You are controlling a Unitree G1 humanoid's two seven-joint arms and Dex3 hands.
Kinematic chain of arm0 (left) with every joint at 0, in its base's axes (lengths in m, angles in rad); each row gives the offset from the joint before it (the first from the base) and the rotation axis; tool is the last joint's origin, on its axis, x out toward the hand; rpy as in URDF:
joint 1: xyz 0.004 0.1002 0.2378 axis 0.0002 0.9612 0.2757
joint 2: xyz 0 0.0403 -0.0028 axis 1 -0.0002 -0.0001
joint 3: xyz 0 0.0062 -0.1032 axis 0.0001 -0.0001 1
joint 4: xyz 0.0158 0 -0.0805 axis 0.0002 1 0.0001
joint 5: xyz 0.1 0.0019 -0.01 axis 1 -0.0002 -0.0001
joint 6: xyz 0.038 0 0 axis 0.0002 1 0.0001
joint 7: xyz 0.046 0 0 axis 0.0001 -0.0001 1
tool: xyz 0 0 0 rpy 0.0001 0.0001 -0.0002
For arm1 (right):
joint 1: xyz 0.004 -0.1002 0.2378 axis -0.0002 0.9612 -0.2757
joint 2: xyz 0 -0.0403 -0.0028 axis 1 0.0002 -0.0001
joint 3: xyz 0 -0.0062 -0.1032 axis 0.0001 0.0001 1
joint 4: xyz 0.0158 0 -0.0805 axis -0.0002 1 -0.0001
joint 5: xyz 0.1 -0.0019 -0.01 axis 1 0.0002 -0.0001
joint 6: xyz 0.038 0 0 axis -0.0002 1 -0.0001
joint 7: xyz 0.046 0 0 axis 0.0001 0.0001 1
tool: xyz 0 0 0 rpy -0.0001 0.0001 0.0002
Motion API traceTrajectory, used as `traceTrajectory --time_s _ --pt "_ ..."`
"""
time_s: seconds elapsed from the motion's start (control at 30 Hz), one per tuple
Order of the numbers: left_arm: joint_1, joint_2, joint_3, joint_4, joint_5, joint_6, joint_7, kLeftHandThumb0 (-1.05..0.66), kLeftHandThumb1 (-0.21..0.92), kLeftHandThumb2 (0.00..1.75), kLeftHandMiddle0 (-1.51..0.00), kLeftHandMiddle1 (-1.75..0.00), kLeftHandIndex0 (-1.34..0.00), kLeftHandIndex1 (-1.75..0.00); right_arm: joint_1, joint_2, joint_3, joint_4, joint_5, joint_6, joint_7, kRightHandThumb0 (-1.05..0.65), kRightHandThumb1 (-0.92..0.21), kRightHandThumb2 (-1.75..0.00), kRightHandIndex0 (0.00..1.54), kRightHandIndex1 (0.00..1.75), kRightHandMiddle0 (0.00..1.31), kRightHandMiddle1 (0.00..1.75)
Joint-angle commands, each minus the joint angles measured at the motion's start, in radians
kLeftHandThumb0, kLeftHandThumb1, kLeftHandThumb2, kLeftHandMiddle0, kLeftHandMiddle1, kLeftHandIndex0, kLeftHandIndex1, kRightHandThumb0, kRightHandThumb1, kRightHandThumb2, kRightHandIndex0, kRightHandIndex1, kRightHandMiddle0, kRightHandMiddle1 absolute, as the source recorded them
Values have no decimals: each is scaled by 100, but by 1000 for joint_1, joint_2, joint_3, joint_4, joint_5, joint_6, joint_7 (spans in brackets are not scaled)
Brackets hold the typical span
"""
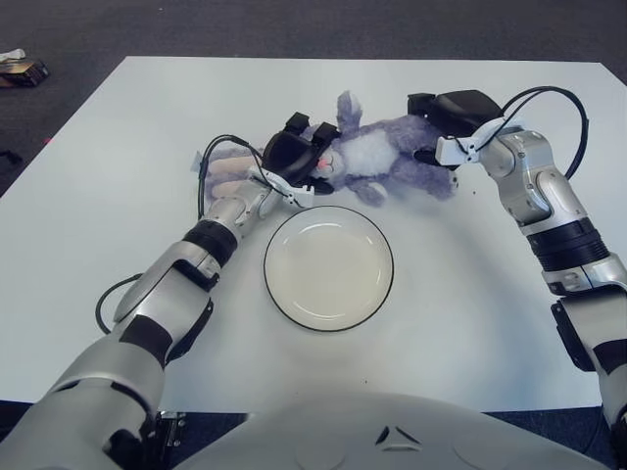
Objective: Put the doll into the plate.
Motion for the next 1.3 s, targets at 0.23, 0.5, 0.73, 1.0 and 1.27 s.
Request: traceTrajectory --time_s 0.23,0.5,0.73,1.0,1.27 --pt "24 -9 -42 151 8 -26 15 1 50 103 -46 -158 -40 -172 -2 -11 -23 -19 13 -5 -13 0 -34 -126 63 164 38 175" --pt "31 30 86 197 -193 -301 -13 21 43 115 -54 -168 -47 -175 -8 -8 -35 11 50 -26 -10 0 -34 -126 63 164 38 175" --pt "23 29 102 224 -228 -346 -37 41 45 114 -50 -174 -55 -175 -10 -9 -35 16 65 -28 -9 0 -34 -126 63 164 38 175" --pt "-11 94 187 200 -346 -407 -225 43 42 118 -53 -175 -58 -175 -35 21 -57 55 165 -2 50 0 -34 -126 63 164 38 175" --pt "-4 118 256 143 -454 -433 -402 44 40 120 -54 -175 -59 -175 -60 31 -59 60 198 26 84 0 -34 -127 63 164 38 175"
